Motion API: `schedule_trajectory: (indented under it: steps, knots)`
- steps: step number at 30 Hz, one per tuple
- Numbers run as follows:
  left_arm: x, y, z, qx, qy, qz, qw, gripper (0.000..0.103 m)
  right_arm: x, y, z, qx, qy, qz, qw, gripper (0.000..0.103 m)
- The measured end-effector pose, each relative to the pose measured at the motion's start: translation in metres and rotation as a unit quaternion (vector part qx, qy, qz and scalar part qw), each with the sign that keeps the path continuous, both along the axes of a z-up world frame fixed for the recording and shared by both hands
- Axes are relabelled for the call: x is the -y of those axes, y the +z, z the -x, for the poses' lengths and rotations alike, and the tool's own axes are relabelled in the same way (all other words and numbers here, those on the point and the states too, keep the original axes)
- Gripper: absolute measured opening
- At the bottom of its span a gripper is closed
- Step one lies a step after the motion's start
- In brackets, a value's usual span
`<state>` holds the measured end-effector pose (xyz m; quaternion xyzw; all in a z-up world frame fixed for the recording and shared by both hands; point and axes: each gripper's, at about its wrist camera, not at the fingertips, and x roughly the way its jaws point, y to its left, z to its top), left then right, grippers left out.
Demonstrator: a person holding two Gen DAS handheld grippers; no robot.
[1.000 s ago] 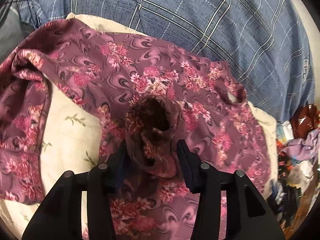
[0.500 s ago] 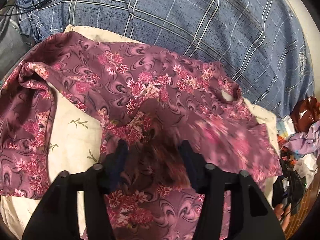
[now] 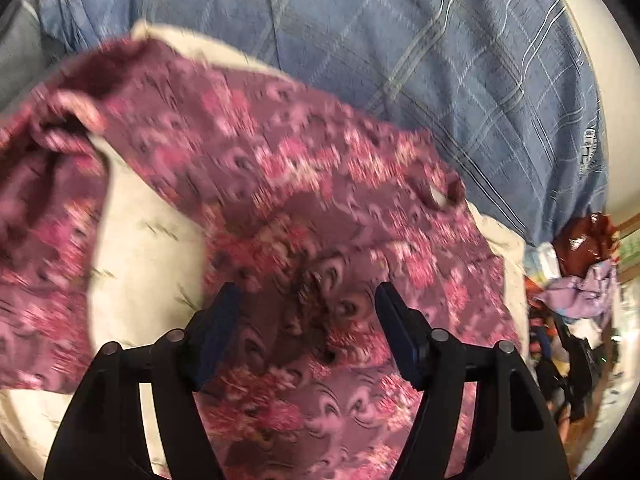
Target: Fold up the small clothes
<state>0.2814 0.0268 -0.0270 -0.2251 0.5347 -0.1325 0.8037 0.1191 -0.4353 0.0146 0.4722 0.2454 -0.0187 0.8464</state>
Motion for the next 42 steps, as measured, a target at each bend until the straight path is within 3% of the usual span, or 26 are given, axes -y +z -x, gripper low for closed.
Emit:
schedule_trajectory:
  steps: [3,5,9,11,12,13,14,15,17,18,20,21,22,23,26,29,35,41,42]
  knots:
    - [0.009,-0.018,0.005,-0.032,-0.009,0.058,0.9977,0.084,-0.01,-0.005,-0.003,-0.003,0.023,0.007,1.0,0.041]
    - [0.017,-0.018,0.008,-0.016,-0.002,0.044,0.9989,0.087,-0.018,-0.013,0.001,-0.018,0.029,0.024,0.999,0.041]
    - [0.039,-0.011,0.007,0.003,0.003,0.038,0.9993,0.086,-0.022,-0.031,0.002,-0.036,0.029,0.004,0.999,0.041]
    - [0.054,-0.006,0.003,0.027,-0.018,0.022,0.9992,0.049,-0.022,-0.036,0.002,-0.041,0.026,0.002,0.999,0.041]
    - [0.062,-0.006,0.001,0.026,-0.032,0.004,0.9991,0.022,-0.022,-0.036,0.003,-0.04,0.023,0.001,0.999,0.041]
    - [0.075,-0.009,-0.003,0.023,-0.044,-0.025,0.9984,0.015,-0.021,-0.036,0.004,-0.038,0.022,0.001,0.999,0.041]
    - [0.084,-0.01,-0.003,0.029,-0.051,-0.046,0.9972,0.015,-0.021,-0.035,0.004,-0.038,0.021,0.002,0.999,0.041]
    - [0.086,-0.007,0.001,0.039,-0.055,-0.052,0.9964,0.017,-0.021,-0.035,0.006,-0.036,0.021,0.003,0.999,0.041]
    - [0.084,-0.006,0.005,0.044,-0.057,-0.042,0.9965,0.041,-0.02,-0.032,0.008,-0.033,0.022,0.005,0.999,0.041]
    - [0.084,-0.01,0.004,0.035,-0.063,-0.026,0.997,0.072,-0.019,-0.032,0.01,-0.033,0.02,0.01,0.999,0.041]
    - [0.081,-0.018,0.002,0.023,-0.062,-0.01,0.9977,0.076,-0.017,-0.032,0.011,-0.036,0.016,0.014,0.999,0.041]
    - [0.083,-0.018,0.001,0.032,-0.062,-0.014,0.9974,0.066,-0.015,-0.033,0.012,-0.037,0.014,0.009,0.999,0.041]
    - [0.084,-0.016,0.0,0.044,-0.06,-0.028,0.9969,0.021,-0.014,-0.035,0.012,-0.036,0.012,0.004,0.999,0.041]
    - [0.085,-0.016,-0.002,0.044,-0.064,-0.044,0.996,0.0,-0.014,-0.035,0.013,-0.034,0.01,0.002,0.999,0.041]
    - [0.066,-0.015,0.004,0.039,-0.046,-0.054,0.9967,0.003,-0.015,-0.031,0.016,-0.031,0.009,0.015,0.999,0.041]
    - [0.042,-0.011,0.023,0.058,-0.036,-0.095,0.9931,0.003,-0.012,-0.022,0.013,-0.026,0.009,0.036,0.999,0.041]
    - [0.05,-0.012,0.032,0.076,-0.062,-0.128,0.9869,0.004,-0.009,-0.024,-0.059,-0.08,0.043,0.086,0.992,0.048]
    - [0.052,-0.014,0.031,0.083,-0.079,-0.126,0.9854,0.005,-0.028,-0.042,-0.144,-0.169,0.06,0.193,0.965,0.052]
    - [0.054,-0.013,0.032,0.086,-0.082,-0.128,0.9847,0.005,-0.031,-0.043,-0.15,-0.17,0.072,0.203,0.962,0.044]
